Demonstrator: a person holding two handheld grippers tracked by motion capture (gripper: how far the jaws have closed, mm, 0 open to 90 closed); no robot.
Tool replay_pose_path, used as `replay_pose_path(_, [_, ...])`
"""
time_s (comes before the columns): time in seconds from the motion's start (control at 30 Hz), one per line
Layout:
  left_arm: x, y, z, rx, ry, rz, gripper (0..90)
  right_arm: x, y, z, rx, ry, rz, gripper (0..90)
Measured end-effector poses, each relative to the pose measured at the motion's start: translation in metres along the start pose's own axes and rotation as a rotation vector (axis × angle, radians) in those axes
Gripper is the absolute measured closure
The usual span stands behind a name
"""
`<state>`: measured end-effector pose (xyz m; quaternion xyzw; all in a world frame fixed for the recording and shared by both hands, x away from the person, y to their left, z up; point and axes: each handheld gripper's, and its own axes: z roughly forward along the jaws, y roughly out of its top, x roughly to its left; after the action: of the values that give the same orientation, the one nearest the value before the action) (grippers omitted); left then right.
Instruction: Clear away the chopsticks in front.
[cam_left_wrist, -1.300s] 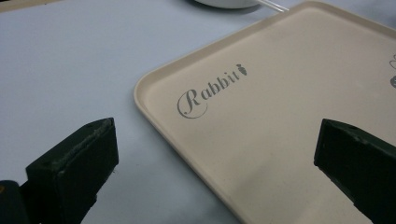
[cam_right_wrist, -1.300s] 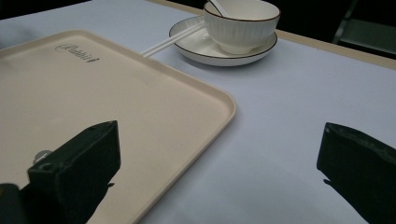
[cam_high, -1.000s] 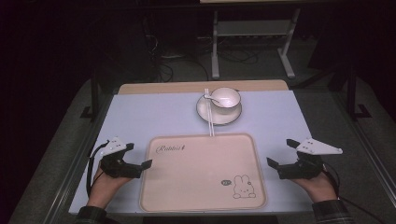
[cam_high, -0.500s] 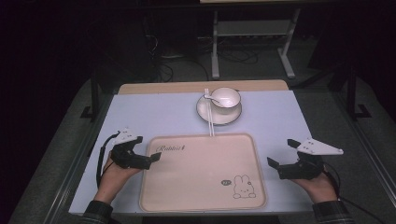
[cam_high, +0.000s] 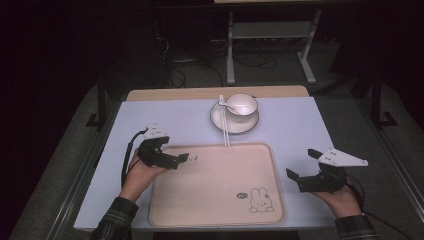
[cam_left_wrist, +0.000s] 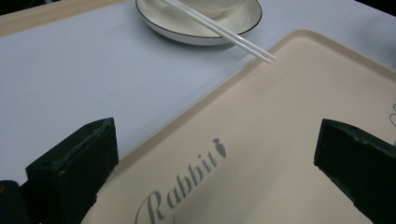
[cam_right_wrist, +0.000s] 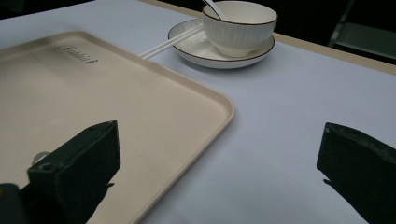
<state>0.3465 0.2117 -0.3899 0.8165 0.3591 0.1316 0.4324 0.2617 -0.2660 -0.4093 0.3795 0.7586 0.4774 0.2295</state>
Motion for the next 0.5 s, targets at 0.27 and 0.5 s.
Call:
replay_pose_path(0.27, [0.001,0.027,0.026,0.016,-0.021,0.008,0.0,0.0,0.0,0.001,0.002,-0.001,-0.009,0.0])
replay_pose_path(0.5, [0.001,0.051,0.049,0.036,-0.032,0.002,0.0,0.0,0.0,0.0,0.001,-0.004,-0.007,0.0])
